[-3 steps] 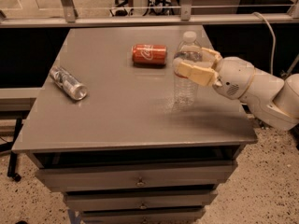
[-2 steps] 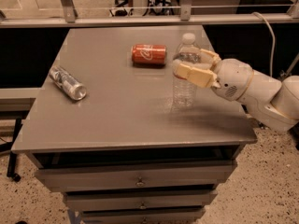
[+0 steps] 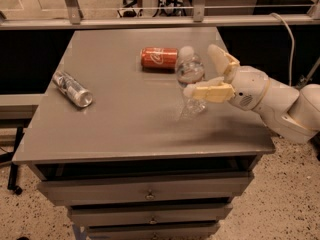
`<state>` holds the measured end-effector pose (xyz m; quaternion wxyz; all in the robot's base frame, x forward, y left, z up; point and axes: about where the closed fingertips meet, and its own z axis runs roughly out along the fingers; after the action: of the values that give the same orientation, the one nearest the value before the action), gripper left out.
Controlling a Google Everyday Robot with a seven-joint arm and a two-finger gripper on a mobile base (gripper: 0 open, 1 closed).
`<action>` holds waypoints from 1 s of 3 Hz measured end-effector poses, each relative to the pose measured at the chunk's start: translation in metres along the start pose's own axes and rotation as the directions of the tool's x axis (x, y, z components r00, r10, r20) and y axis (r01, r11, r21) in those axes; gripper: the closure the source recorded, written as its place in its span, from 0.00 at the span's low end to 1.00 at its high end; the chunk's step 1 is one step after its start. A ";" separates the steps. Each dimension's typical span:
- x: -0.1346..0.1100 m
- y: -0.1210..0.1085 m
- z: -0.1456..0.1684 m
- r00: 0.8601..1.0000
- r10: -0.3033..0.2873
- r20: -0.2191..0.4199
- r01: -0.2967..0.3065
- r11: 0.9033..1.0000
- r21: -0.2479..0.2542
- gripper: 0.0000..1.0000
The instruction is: Place water bottle upright
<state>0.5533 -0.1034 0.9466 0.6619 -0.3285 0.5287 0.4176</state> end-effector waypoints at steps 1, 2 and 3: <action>0.002 0.000 -0.002 1.000 0.003 -0.005 -0.003 1.000 0.004 0.00; 0.004 0.001 -0.007 1.000 0.004 -0.024 -0.004 1.000 0.010 0.00; 0.005 0.001 -0.014 0.998 0.004 -0.057 -0.003 1.000 0.017 0.00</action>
Offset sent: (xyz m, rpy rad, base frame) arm -0.0066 -0.0170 -0.0124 -0.0461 0.0385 -0.0295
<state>0.5469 -0.1139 0.9382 0.6488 -0.3338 0.5512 0.4047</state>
